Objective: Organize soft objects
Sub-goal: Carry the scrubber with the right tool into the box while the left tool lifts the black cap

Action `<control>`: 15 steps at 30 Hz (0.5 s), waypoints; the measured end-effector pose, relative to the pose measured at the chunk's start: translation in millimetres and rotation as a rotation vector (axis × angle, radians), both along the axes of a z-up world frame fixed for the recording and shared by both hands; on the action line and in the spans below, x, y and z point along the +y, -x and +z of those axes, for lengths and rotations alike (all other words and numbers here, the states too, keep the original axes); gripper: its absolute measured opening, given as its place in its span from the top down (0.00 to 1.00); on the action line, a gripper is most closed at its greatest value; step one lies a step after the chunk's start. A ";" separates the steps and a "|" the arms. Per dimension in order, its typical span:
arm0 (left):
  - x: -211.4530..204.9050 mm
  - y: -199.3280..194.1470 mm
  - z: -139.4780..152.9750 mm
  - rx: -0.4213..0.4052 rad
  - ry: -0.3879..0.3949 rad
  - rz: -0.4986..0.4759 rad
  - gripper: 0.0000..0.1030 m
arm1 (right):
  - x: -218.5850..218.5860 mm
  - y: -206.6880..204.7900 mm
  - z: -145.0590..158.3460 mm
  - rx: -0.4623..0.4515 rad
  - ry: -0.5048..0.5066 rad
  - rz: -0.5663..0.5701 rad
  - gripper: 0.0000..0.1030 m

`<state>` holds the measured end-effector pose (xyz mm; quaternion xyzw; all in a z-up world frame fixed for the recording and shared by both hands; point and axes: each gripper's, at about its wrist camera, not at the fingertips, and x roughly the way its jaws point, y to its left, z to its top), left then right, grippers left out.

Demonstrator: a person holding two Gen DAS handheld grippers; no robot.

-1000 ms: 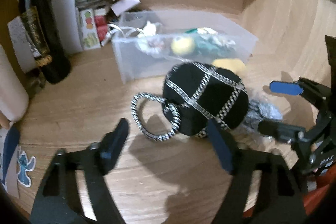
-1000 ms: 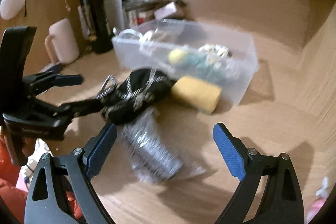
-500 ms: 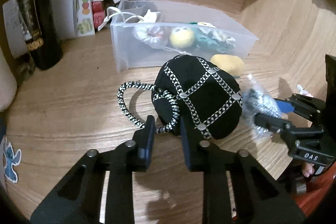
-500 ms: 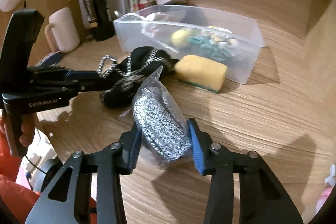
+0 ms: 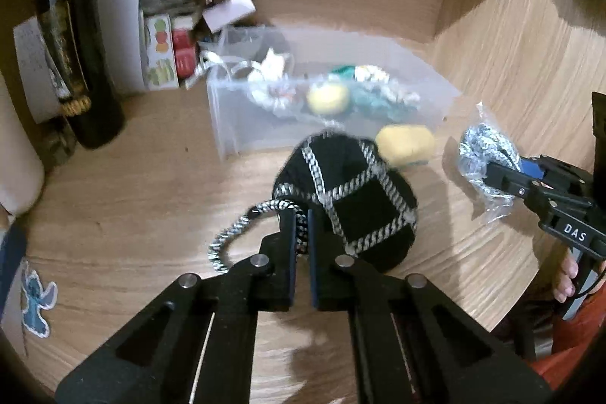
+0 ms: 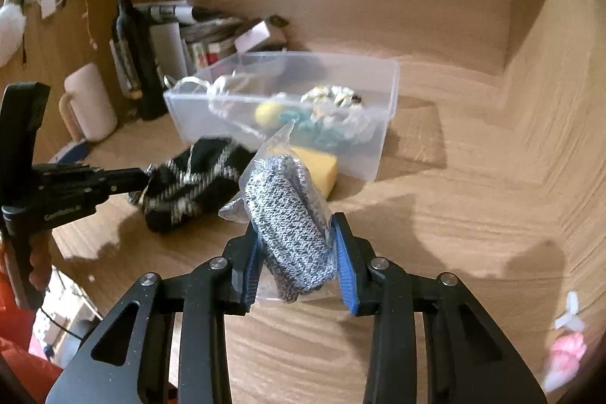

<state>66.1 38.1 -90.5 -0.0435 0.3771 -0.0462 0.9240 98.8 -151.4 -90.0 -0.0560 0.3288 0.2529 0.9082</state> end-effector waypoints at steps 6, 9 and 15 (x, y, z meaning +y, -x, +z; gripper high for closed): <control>5.3 -0.1 21.7 -0.063 -0.017 0.015 0.98 | -0.7 -8.3 17.3 -0.050 -0.036 -0.014 0.69; 9.0 -2.6 31.4 -0.082 -0.011 0.015 0.98 | -0.8 -13.2 25.7 -0.074 -0.052 -0.016 0.69; 5.3 -8.8 44.6 -0.103 -0.032 -0.003 0.96 | -0.2 -21.1 34.7 -0.102 -0.079 -0.003 0.69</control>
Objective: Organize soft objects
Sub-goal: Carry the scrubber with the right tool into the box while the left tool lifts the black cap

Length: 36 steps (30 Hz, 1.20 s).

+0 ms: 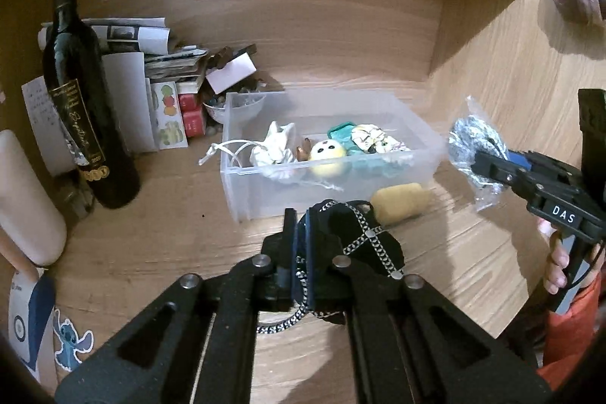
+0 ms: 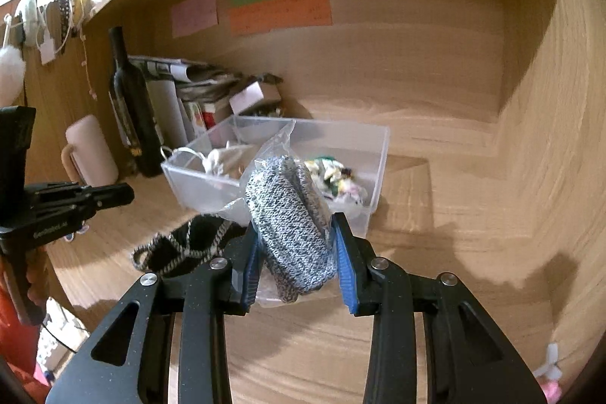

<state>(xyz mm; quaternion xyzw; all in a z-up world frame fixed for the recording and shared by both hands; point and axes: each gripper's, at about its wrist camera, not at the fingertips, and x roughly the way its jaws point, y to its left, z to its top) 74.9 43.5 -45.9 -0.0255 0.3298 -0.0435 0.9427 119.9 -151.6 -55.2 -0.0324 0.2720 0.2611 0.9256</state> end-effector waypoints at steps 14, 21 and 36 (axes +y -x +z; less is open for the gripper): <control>-2.0 -14.3 -64.0 0.219 0.060 -0.001 0.83 | -1.9 -7.3 -9.9 0.039 0.002 0.009 0.69; 3.4 -6.8 -45.4 0.139 0.054 0.020 0.94 | -4.8 -12.4 -8.6 0.040 -0.003 -0.005 0.69; -2.9 -26.5 37.9 -0.115 -0.036 0.010 0.94 | 1.8 -38.5 23.7 -0.050 -0.014 -0.001 0.69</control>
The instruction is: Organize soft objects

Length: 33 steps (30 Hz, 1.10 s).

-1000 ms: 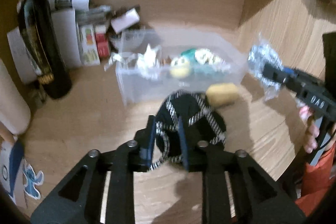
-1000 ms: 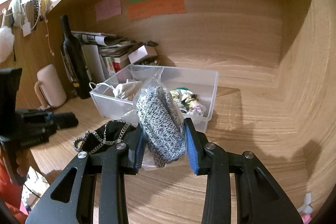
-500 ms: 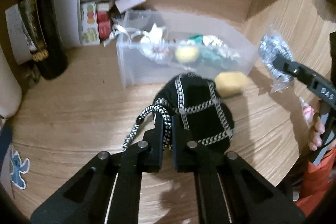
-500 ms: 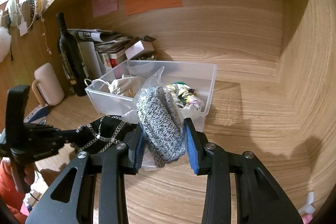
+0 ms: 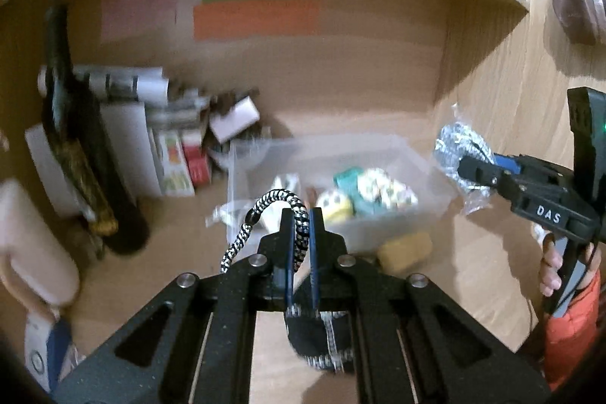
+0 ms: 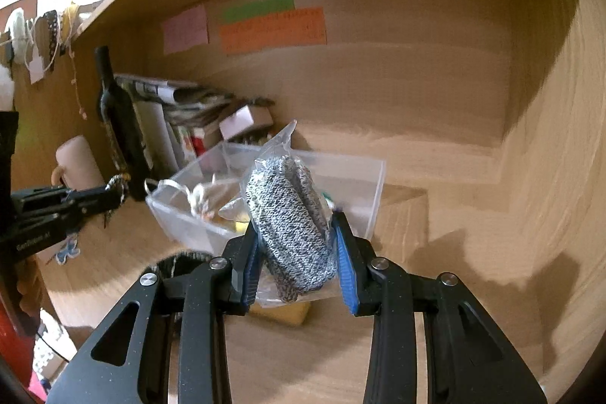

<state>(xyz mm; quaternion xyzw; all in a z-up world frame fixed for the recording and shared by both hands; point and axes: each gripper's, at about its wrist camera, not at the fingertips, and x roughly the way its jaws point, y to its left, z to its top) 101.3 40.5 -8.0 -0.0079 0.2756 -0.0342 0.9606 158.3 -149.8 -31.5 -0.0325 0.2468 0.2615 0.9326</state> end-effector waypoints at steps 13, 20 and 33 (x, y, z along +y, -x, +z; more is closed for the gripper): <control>-15.7 -86.7 -20.9 0.102 0.034 -0.081 0.94 | 25.8 -51.6 -10.5 0.070 0.032 0.039 0.69; -23.1 -121.2 -55.3 0.227 0.063 -0.130 0.94 | 37.5 -73.6 -38.5 0.158 0.078 0.029 0.69; -26.0 -111.8 -56.3 0.266 0.078 -0.169 0.81 | 45.1 -77.9 -51.8 0.197 0.137 0.017 0.42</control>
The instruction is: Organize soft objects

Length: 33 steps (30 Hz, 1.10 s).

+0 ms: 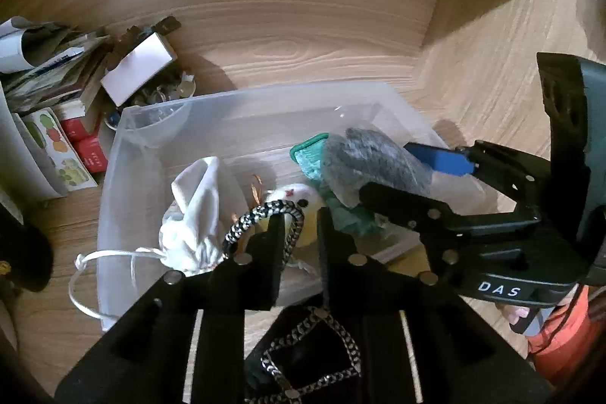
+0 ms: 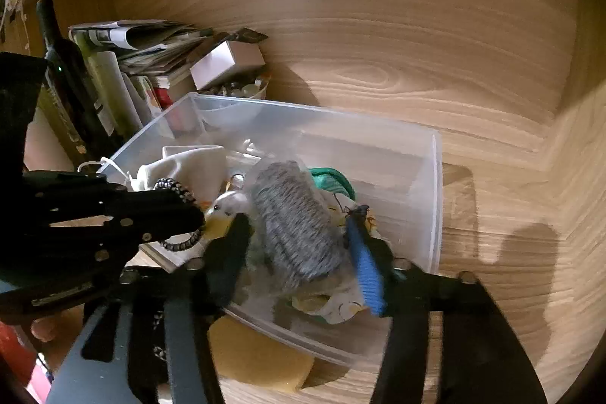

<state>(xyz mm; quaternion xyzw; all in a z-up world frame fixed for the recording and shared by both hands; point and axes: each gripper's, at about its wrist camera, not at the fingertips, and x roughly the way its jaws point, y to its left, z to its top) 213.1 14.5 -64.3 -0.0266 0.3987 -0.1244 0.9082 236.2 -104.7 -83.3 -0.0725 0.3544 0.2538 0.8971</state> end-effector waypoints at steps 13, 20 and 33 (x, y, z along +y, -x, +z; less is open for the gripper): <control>2.6 59.6 42.5 -0.138 -0.004 0.028 0.31 | -12.9 32.3 32.5 -0.105 -0.037 -0.030 0.19; 7.8 84.1 43.0 -0.174 -0.066 0.068 0.05 | -24.8 56.2 36.5 -0.114 -0.060 -0.045 0.02; 29.4 81.3 -35.5 0.042 -0.068 0.095 0.03 | -20.0 67.9 -15.8 0.015 0.034 -0.030 0.02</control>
